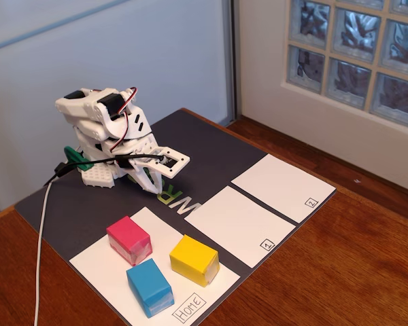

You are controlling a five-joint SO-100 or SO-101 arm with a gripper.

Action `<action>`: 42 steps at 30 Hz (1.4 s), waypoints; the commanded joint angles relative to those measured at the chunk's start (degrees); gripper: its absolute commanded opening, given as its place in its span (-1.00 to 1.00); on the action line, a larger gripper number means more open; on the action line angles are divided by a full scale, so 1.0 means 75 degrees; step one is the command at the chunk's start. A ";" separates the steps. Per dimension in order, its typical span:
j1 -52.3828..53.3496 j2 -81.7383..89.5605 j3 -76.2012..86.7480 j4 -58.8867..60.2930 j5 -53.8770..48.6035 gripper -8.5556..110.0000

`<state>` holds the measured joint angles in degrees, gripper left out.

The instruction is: Move box blue to zone 2

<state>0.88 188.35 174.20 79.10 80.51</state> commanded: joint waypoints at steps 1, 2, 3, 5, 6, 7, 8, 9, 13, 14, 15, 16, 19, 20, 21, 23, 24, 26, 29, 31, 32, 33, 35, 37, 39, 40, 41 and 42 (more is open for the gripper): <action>0.0035 0.0398 -0.0012 0.0492 0.0000 -0.86; 0.0035 0.0398 -0.0012 0.0492 0.0000 -0.86; 0.0035 0.0398 -0.0012 0.0492 0.0000 -0.86; 0.0035 0.0398 -0.0012 0.0492 0.0000 -0.86; 0.0035 0.0398 -0.0012 0.0492 0.0000 -0.86; 0.0035 0.0398 -0.0012 0.0492 0.0000 -0.86; 0.0035 0.0398 -0.0012 0.0492 0.0000 -0.86; 0.0035 0.0398 -0.0012 0.0492 0.0000 -0.86; 0.0035 0.0398 -0.0012 0.0492 0.0000 -0.86; 0.0035 0.0398 -0.0012 0.0492 0.0000 -0.86; 0.0035 0.0398 -0.0012 0.0492 0.0000 -0.86; 0.0035 0.0398 -0.0012 0.0492 0.0000 -0.86; 0.0035 0.0398 -0.0012 0.0492 0.0000 -0.86; 0.0035 0.0398 -0.0012 0.0492 0.0000 -0.86; 0.0035 0.0398 -0.0012 0.0492 0.0000 -0.86; 0.0035 0.0398 -0.0012 0.0492 0.0000 -0.86; 0.0035 0.0398 -0.0012 0.0492 0.0000 -0.86; 0.0035 0.0398 -0.0012 0.0492 0.0000 -0.86; 0.0035 0.0398 -0.0012 0.0492 0.0000 -0.86; 0.0035 0.0398 -0.0012 0.0492 0.0000 -0.86; 0.0035 0.0398 -0.0012 0.0492 0.0000 -0.86; 0.0035 0.0398 -0.0012 0.0492 0.0000 -0.86; 0.0035 0.0398 -0.0012 0.0492 0.0000 -0.86; 0.0035 0.0398 -0.0012 0.0492 0.0000 -0.86; 0.0035 0.0398 -0.0012 0.0492 0.0012 -0.86; 0.0105 0.0398 -0.0012 0.0492 -0.0012 -0.86; 0.0270 0.0398 -0.0012 0.0492 -0.0059 -0.86; 0.0410 0.0398 -0.0012 0.0480 -0.0070 -0.86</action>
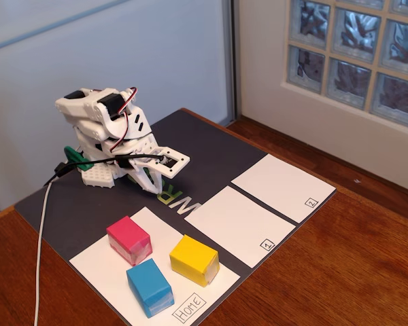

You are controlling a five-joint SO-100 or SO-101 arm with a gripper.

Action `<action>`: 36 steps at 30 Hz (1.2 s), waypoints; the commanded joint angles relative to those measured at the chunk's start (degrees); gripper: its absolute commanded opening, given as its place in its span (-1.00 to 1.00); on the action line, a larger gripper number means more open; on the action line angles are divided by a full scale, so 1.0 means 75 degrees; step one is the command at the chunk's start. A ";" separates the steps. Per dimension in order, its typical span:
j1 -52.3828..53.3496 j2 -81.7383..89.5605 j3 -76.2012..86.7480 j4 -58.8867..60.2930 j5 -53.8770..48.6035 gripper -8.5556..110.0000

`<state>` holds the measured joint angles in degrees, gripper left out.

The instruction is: Move box blue to zone 2

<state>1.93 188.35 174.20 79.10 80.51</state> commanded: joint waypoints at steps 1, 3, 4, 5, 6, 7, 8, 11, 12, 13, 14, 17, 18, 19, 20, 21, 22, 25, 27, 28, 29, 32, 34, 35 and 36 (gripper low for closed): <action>0.0187 0.0398 -0.0012 0.0480 -0.0082 -0.86; 0.0012 0.0398 -0.0012 0.0387 -0.0129 -0.86; 0.0129 0.0398 -0.0012 0.0211 -0.0187 -0.86; 0.0129 0.0398 -0.0012 0.0117 0.0035 -0.86; 0.0129 0.0340 -0.0012 0.0023 0.0316 -0.86; 0.0105 0.0234 -0.0012 -0.0070 0.0621 -0.86; 0.0094 0.0211 -0.0023 -0.0105 0.0762 -0.86; 0.0023 0.0105 -0.0258 -0.0375 0.0996 -0.86; -0.0012 -0.0188 -0.0434 -0.0621 0.1008 -0.86; -0.0035 -0.0762 -0.0738 -0.0949 0.1031 -0.86; -0.0047 -0.1664 -0.1219 -0.1289 0.1055 -0.86; 0.0035 -0.4980 -0.3434 -0.1699 0.0738 -0.86; 0.0070 -0.5695 -0.4102 -0.1734 0.0656 -0.86; 0.0105 -0.6223 -0.4699 -0.1805 0.0645 -0.86; 0.0152 -0.6715 -0.5273 -0.1852 0.0680 -0.86; 0.0246 -0.7195 -0.5836 -0.1840 0.0656 -0.86; 0.0375 -0.7629 -0.6398 -0.1781 0.0598 -0.86; 0.0844 -0.8789 -0.7828 -0.1664 0.0516 -0.86; 0.1207 -0.9539 -0.8707 -0.1535 0.0422 -0.86; 0.1383 -0.9902 -0.9141 -0.1441 0.0387 -0.86; 0.1547 -1.0242 -0.9563 -0.1371 0.0375 -0.86; 0.2039 -1.1145 -1.0605 -0.1207 0.0434 -0.86; 0.2320 -1.1660 -1.1156 -0.1137 0.0480 -0.86; 0.2449 -1.1918 -1.1438 -0.1078 0.0457 -0.86; 0.2578 -1.2211 -1.1730 -0.0973 0.0398 -0.86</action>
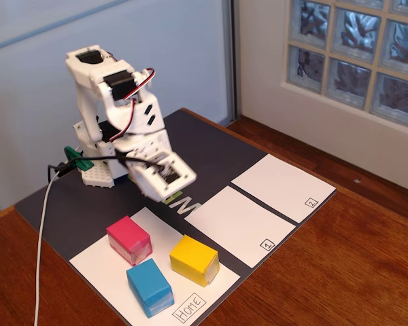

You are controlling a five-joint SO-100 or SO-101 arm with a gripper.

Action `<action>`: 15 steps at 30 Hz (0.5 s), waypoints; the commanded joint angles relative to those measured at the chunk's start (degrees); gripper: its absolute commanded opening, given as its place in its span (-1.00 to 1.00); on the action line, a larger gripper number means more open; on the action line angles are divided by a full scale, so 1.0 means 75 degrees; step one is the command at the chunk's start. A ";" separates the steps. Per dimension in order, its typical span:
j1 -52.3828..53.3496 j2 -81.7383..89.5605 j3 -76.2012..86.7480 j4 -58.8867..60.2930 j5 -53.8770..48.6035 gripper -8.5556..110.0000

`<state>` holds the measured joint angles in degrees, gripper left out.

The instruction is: Move box blue to zone 2

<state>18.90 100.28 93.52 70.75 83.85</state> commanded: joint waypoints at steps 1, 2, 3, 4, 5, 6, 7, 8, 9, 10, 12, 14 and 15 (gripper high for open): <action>0.0434 -0.0785 -0.1348 0.0293 -0.0141 -0.86; 0.0527 -0.1113 -0.1734 0.0445 -0.0258 -0.86; 0.0633 -0.1453 -0.2121 0.0598 -0.0387 -0.86; 0.0715 -0.1805 -0.2531 0.0762 -0.0527 -0.86; 0.0773 -0.2133 -0.2895 0.0879 -0.0656 -0.86; 0.0844 -0.2414 -0.3152 0.0926 -0.0785 -0.86; 0.0879 -0.2672 -0.3363 0.0937 -0.0879 -0.86; 0.0914 -0.2906 -0.3574 0.0973 -0.0973 -0.86; 0.0926 -0.3176 -0.3844 0.1078 -0.1078 -0.86; 0.0937 -0.3422 -0.4102 0.1148 -0.1207 -0.86; 0.0949 -0.3797 -0.4500 0.1195 -0.1336 -0.86; 0.0926 -0.4277 -0.5098 0.1453 -0.1453 -0.86; 0.0914 -0.4523 -0.5391 0.1582 -0.1512 -0.86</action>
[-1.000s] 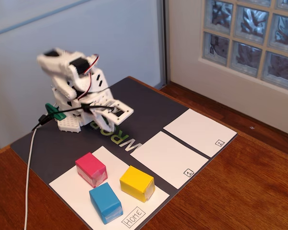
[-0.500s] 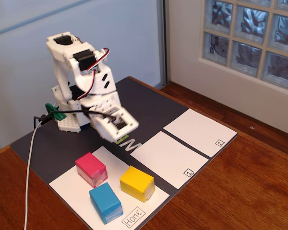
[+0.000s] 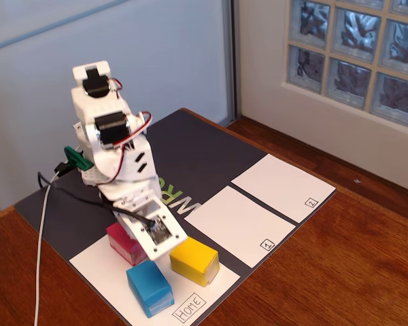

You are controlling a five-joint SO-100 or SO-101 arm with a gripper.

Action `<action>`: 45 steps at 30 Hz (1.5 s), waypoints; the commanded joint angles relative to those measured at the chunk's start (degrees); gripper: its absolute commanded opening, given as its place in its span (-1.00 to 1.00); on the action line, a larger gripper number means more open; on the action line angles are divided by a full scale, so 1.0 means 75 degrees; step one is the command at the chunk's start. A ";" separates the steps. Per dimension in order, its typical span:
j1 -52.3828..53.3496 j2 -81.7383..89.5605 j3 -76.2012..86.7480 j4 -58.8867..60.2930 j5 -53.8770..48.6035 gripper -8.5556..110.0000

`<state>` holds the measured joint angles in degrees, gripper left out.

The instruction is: Move box blue to zone 2

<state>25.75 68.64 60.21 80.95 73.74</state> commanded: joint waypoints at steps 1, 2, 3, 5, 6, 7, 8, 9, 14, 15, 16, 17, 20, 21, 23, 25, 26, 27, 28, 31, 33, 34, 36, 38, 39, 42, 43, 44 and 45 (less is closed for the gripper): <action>-0.0012 -0.0527 -0.1219 0.0316 -0.0211 -0.86; -0.0023 -0.0703 -0.1418 0.0328 -0.0223 -0.86; -0.0035 -0.0867 -0.1605 0.0340 -0.0246 -0.86; -0.0035 -0.1242 -0.2039 0.0422 -0.0293 -0.86; -0.0035 -0.1500 -0.2402 0.0574 -0.0316 -0.86; -0.0035 -0.1816 -0.2883 0.0820 -0.0363 -0.86; -0.0012 -0.2156 -0.3410 0.1043 -0.0434 -0.86; 0.0000 -0.2508 -0.3961 0.1266 -0.0469 -0.86; 0.0059 -0.4078 -0.6551 0.2297 -0.0562 -0.68; 0.0059 -0.4230 -0.6750 0.2438 -0.0551 -0.57; 0.0070 -0.4301 -0.6820 0.2531 -0.0551 -0.48; 0.0070 -0.4324 -0.6832 0.2566 -0.0551 -0.42; 0.0082 -0.4324 -0.6844 0.2590 -0.0574 -0.28; 0.0082 -0.4324 -0.6855 0.2590 -0.0574 -0.26; 0.0059 -0.4324 -0.6855 0.2590 -0.0574 -0.25; 0.0035 -0.4348 -0.6855 0.2602 -0.0551 -0.23; 0.0023 -0.4371 -0.6855 0.2613 -0.0539 -0.22; 0.0012 -0.4406 -0.6855 0.2637 -0.0527 -0.22; 0.0000 -0.4430 -0.6855 0.2660 -0.0527 -0.22; -0.0035 -0.4547 -0.6855 0.2672 -0.0492 -0.24; -0.0059 -0.4629 -0.6867 0.2672 -0.0434 -0.26; -0.0082 -0.4676 -0.6879 0.2648 -0.0375 -0.27; -0.0141 -0.4816 -0.6961 0.2602 -0.0270 -0.28; -0.0199 -0.5180 -0.7418 0.2672 -0.0141 -0.29; -0.0234 -0.5402 -0.7723 0.2730 -0.0105 -0.29; -0.0316 -0.6246 -0.8941 0.3047 -0.0047 -0.28; -0.0340 -0.6691 -0.9633 0.3246 -0.0023 -0.27; -0.0352 -0.7125 -1.0289 0.3457 0.0023 -0.25; -0.0375 -0.7336 -1.0523 0.3598 0.0059 -0.24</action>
<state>23.29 18.54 -8.79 100.90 73.65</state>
